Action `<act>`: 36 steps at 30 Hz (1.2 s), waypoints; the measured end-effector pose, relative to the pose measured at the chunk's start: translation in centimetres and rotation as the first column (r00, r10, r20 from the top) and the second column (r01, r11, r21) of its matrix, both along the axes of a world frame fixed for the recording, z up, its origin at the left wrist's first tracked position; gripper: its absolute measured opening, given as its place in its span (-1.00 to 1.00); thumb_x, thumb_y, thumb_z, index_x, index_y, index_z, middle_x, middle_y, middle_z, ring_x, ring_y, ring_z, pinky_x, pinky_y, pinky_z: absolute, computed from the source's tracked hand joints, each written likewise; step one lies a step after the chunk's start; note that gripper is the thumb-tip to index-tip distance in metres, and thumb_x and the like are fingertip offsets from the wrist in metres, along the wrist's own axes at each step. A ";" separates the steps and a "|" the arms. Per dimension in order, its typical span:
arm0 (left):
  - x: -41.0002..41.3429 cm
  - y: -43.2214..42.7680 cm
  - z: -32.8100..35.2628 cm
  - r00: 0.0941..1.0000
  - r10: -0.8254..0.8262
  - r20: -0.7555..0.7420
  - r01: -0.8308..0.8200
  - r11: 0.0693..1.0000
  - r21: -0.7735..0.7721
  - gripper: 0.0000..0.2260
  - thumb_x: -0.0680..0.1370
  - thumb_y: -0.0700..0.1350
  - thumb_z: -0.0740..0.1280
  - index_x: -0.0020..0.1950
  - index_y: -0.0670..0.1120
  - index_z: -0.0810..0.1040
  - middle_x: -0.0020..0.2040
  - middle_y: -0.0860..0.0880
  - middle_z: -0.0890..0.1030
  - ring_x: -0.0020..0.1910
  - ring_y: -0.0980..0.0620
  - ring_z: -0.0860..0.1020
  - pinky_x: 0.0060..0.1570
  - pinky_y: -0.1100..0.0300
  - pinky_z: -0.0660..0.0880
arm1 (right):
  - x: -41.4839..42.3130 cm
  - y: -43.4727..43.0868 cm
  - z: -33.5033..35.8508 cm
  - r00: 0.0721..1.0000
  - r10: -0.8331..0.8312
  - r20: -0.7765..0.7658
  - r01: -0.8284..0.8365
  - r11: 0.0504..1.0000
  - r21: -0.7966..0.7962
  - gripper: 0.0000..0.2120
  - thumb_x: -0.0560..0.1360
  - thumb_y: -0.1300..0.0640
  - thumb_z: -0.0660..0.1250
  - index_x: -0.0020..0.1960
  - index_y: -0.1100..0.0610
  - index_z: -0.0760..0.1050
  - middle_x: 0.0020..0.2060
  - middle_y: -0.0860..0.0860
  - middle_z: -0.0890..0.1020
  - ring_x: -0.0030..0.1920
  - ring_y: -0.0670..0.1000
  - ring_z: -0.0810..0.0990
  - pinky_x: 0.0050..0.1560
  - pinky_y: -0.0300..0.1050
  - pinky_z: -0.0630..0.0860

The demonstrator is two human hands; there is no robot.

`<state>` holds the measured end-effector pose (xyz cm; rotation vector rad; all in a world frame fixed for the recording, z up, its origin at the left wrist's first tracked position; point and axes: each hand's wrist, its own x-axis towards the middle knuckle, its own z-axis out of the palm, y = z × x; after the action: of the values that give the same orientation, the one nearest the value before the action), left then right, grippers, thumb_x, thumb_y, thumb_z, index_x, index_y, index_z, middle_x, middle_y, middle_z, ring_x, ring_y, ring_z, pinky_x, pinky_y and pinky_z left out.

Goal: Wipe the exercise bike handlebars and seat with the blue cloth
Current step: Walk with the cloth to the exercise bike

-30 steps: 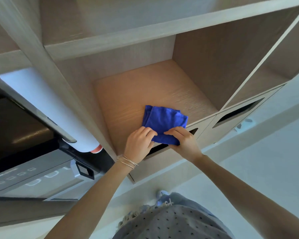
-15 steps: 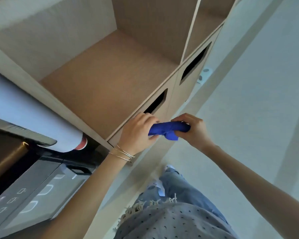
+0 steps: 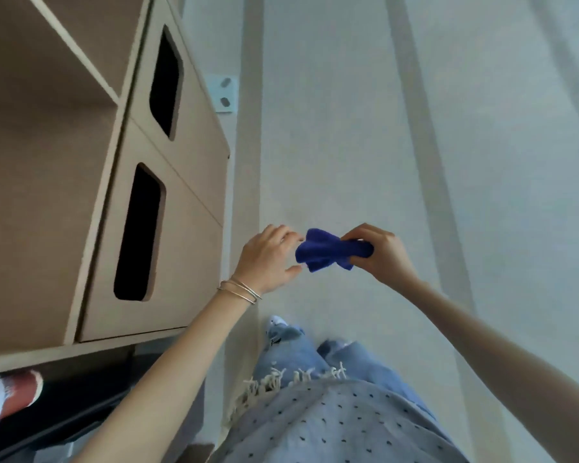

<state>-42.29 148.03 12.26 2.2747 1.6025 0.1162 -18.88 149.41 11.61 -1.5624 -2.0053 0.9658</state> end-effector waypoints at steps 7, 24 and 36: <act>12.7 -0.3 -1.8 0.940 -0.338 -0.049 0.334 0.940 -0.063 -0.51 0.34 0.06 0.44 0.22 -0.02 0.47 0.16 0.01 0.53 0.14 -0.03 0.48 -0.03 0.10 0.49 | 12.8 -7.9 -1.4 0.942 -0.331 0.057 0.335 0.939 -0.080 -0.67 0.22 0.37 0.36 -0.11 0.03 0.59 -0.20 -0.07 0.62 -0.27 0.08 0.59 -0.25 0.04 0.54; 39.4 -4.6 -2.4 0.330 -0.944 0.012 0.940 0.328 -0.092 -0.49 0.41 0.09 0.40 0.31 -0.02 0.42 0.27 -0.01 0.48 0.24 -0.04 0.42 0.15 0.07 0.47 | 25.7 -28.4 -2.0 0.423 -0.906 -0.010 0.903 0.422 -0.082 -0.76 0.29 0.39 0.48 -0.08 0.19 0.65 -0.20 0.07 0.66 -0.19 0.08 0.60 -0.14 -0.26 0.45; 51.4 -4.8 -2.7 -0.195 -0.981 -0.013 0.980 -0.194 -0.053 -0.46 0.41 0.10 0.40 0.33 -0.05 0.40 0.27 -0.05 0.47 0.26 -0.08 0.40 0.16 0.04 0.43 | 27.0 -31.0 -1.4 -0.078 -0.982 0.171 0.979 -0.043 0.200 -0.78 0.33 0.32 0.46 -0.04 0.15 0.65 -0.13 0.04 0.69 -0.17 0.08 0.63 -0.19 -0.07 0.54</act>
<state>9.15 143.28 9.55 2.7347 -0.7419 -0.3979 8.17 118.42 10.16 -2.5120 -0.3023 0.0149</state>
